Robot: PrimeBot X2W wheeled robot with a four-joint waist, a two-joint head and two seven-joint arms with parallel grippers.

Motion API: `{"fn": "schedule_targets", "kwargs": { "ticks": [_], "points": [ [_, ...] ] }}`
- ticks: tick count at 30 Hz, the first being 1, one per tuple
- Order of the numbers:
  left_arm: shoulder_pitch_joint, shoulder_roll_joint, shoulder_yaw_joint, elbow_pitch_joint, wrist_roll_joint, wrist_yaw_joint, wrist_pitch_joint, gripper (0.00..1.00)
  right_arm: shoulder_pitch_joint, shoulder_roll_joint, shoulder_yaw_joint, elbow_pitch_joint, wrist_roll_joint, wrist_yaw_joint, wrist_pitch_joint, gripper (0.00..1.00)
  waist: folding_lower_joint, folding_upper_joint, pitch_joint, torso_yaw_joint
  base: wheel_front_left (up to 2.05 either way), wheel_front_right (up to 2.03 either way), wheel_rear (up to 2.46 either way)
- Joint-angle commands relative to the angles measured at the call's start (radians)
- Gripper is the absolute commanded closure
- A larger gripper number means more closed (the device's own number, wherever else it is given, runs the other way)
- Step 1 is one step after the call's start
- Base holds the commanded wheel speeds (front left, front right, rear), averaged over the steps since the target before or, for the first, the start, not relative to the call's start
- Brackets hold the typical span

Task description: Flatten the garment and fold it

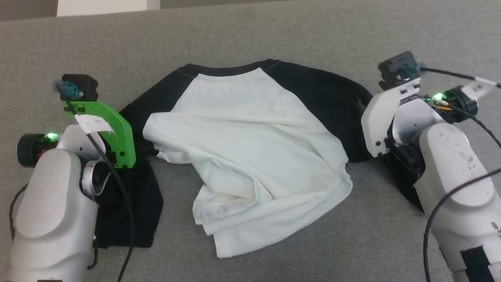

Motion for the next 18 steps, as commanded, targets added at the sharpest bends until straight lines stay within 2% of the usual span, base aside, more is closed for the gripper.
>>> {"fn": "schedule_targets", "kwargs": {
  "ticks": [1,8,11,12,18],
  "points": [
    [-0.015,-0.006,-0.006,-0.005,-0.004,-0.001,-0.002,1.00,-0.032,-0.012,0.024,0.030,0.004,-0.002,0.026,0.00,0.0000,0.0079,0.033,0.031,0.00,0.00,0.00],
    [-0.035,-0.016,-0.024,-0.008,-0.011,-0.015,-0.011,1.00,-0.124,-0.040,0.106,0.134,0.005,-0.002,0.111,0.00,0.0000,0.0079,0.056,0.050,0.00,0.00,0.00],
    [-0.039,-0.018,-0.030,-0.007,-0.014,-0.018,-0.013,1.00,-0.149,-0.047,0.135,0.160,0.012,-0.002,0.152,0.85,0.0000,0.0079,0.059,0.052,0.00,0.00,0.00],
    [-0.040,-0.018,-0.031,-0.008,-0.016,-0.019,-0.014,1.00,-0.158,-0.051,0.147,0.163,0.015,-0.002,0.158,1.00,0.0000,0.0079,0.059,0.052,0.00,0.00,0.00],
    [-0.049,-0.017,-0.018,-0.017,-0.051,-0.049,-0.059,1.00,-0.187,-0.072,0.176,0.160,0.045,-0.002,0.163,1.00,0.0000,0.0079,0.041,0.044,0.00,0.00,0.00]
  ]
}}
